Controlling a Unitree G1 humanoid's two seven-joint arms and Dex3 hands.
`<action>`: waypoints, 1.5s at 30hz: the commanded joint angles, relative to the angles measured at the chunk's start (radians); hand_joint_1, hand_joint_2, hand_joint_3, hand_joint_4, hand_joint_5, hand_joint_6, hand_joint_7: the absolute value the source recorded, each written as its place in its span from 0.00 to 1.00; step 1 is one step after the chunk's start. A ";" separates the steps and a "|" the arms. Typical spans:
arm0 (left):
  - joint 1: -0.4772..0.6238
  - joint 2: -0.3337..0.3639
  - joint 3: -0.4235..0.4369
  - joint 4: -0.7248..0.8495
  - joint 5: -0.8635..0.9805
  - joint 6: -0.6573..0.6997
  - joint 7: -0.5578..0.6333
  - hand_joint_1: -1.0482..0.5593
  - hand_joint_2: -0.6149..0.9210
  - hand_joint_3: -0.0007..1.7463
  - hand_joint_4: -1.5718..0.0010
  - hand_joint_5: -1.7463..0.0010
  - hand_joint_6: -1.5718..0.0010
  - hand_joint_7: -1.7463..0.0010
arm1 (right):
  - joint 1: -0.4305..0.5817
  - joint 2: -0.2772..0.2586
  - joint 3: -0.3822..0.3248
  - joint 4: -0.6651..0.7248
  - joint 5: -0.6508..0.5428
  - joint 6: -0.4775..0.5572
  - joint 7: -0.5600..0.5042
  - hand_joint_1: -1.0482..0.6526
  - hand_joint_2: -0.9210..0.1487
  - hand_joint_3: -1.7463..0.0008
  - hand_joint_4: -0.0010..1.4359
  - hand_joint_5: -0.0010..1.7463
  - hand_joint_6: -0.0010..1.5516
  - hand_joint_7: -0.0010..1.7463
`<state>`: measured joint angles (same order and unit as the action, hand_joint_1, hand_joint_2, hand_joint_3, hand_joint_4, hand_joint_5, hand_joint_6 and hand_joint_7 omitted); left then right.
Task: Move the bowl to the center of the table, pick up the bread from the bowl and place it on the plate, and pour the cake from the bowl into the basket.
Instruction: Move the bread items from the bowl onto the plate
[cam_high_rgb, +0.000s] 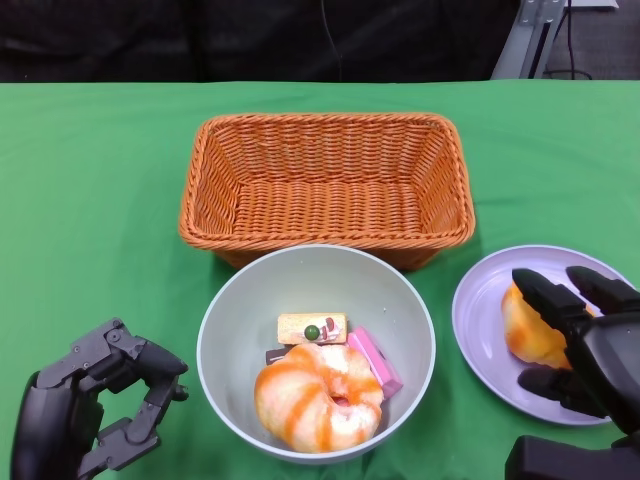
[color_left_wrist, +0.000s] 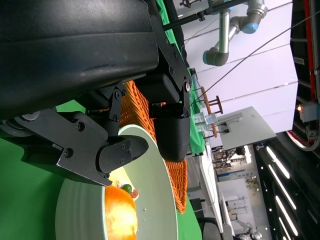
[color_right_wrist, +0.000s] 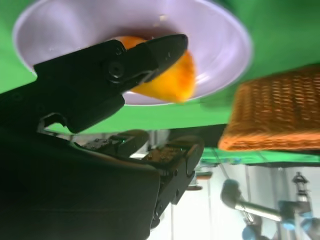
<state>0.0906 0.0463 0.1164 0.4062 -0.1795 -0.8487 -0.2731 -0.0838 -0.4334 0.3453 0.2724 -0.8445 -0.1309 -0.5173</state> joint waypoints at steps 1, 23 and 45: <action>0.004 0.016 0.006 0.004 -0.008 -0.007 -0.009 0.65 0.87 0.45 0.54 0.17 0.52 0.32 | 0.038 -0.021 -0.041 -0.089 0.072 -0.033 0.071 0.09 0.00 0.97 0.22 0.00 0.20 0.00; 0.008 0.010 0.006 0.005 0.005 -0.015 -0.002 0.65 0.87 0.45 0.53 0.19 0.51 0.33 | 0.148 -0.020 -0.246 -0.536 0.518 -0.304 0.485 0.13 0.01 0.99 0.38 0.06 0.27 0.02; 0.010 -0.001 0.007 0.006 0.045 -0.017 0.031 0.65 0.86 0.45 0.52 0.18 0.50 0.34 | -0.134 0.061 -0.133 -0.325 0.473 -0.410 0.661 0.14 0.03 1.00 0.44 0.08 0.32 0.01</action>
<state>0.0960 0.0386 0.1183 0.4113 -0.1369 -0.8562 -0.2561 -0.2003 -0.3724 0.2109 -0.0687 -0.3718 -0.5266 0.1390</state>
